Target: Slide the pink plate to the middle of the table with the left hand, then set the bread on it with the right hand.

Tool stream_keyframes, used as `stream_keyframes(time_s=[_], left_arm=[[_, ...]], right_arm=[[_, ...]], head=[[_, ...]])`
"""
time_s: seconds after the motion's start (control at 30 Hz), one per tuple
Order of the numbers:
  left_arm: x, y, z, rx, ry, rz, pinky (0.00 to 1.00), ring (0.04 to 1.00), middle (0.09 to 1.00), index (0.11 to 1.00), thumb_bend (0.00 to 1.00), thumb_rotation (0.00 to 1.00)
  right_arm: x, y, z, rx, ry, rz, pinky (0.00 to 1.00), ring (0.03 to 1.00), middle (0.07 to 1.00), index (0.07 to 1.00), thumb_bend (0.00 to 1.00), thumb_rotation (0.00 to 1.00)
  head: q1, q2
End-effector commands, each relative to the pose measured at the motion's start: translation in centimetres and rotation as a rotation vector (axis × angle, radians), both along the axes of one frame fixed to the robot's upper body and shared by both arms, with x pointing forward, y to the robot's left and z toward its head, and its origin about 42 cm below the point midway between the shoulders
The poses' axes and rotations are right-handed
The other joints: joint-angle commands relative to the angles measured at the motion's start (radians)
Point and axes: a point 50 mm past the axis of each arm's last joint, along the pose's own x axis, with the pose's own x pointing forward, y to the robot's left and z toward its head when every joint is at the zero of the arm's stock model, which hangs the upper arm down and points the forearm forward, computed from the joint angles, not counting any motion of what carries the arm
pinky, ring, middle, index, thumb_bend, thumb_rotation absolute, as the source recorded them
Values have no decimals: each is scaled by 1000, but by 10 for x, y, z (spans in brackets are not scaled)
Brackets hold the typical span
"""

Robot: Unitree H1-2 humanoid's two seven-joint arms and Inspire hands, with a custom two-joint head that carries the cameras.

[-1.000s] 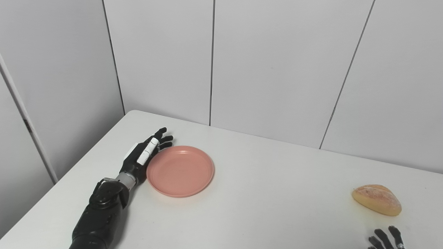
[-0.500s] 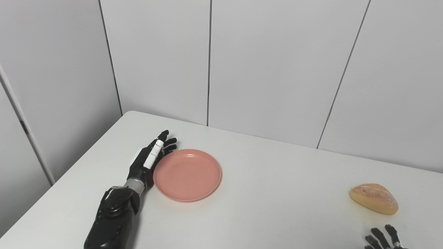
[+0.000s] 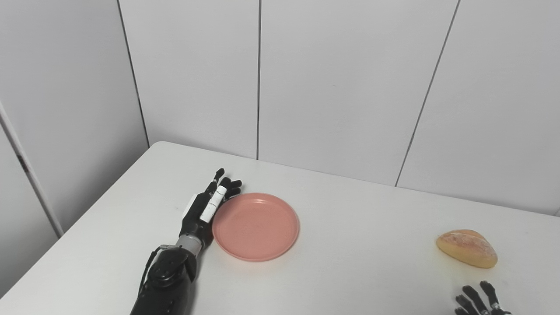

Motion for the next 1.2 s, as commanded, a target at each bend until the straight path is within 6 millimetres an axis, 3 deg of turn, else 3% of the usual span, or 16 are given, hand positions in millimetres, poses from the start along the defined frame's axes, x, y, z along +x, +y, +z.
stream_keyframes(time_s=[0.0,0.53,0.87,1.17], left_arm=[[2,-7,6,-6,1,-18,838,856,825,1000,947,753],[-6,-16,11,-57,21,-53,921,881,836,1000,895,760],[-10,-25,6,-53,45,-46,786,849,837,1000,871,813],[-15,-42,6,-95,20,-62,816,844,820,1000,867,841]], right_arm=[[-7,9,-8,9,67,31,898,898,910,978,826,1000],[-5,28,1,9,63,28,858,878,902,961,841,1000],[0,39,2,0,57,31,832,868,895,949,858,1000],[4,54,4,-1,52,32,817,864,885,941,843,1000]], head=[[-10,5],[-108,55],[-175,65],[-257,75]])
